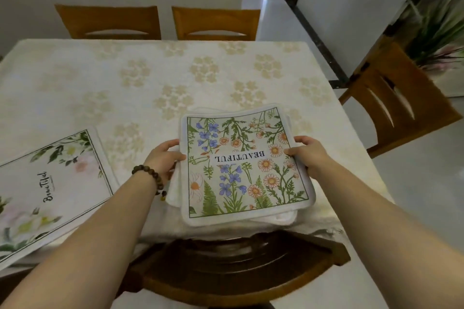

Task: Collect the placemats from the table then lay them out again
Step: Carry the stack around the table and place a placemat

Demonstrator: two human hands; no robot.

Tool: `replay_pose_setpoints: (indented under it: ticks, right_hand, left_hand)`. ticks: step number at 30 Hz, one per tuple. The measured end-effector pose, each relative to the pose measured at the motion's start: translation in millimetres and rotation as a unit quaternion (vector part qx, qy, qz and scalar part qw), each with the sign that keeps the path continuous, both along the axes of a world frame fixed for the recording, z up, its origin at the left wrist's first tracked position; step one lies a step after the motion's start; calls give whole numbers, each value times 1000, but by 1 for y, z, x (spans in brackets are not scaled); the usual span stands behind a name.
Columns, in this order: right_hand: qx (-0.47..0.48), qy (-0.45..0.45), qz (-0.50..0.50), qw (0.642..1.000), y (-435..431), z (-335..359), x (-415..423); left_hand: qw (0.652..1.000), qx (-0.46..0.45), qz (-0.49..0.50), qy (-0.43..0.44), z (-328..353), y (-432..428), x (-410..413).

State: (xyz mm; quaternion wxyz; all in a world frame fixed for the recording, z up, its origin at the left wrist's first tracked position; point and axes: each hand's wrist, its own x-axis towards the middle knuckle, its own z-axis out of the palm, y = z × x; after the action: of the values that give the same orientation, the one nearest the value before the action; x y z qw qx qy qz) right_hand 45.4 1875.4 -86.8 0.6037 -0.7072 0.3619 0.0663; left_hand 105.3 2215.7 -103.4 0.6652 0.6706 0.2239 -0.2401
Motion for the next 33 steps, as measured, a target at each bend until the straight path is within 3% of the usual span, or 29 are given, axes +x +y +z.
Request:
replay_pose_setpoints:
  ticks: [11, 20, 26, 33]
  right_hand:
    - [-58, 48, 77, 994, -2, -62, 67]
    - [-45, 128, 74, 988, -12, -61, 75]
    - [-97, 114, 81, 985, -12, -63, 75]
    - [50, 105, 7, 993, -20, -51, 68]
  left_hand:
    - [987, 155, 32, 23, -48, -22, 24]
    - [982, 155, 103, -16, -53, -25, 22]
    - [986, 131, 100, -7, -52, -22, 30]
    - [990, 90, 109, 10, -41, -12, 27]
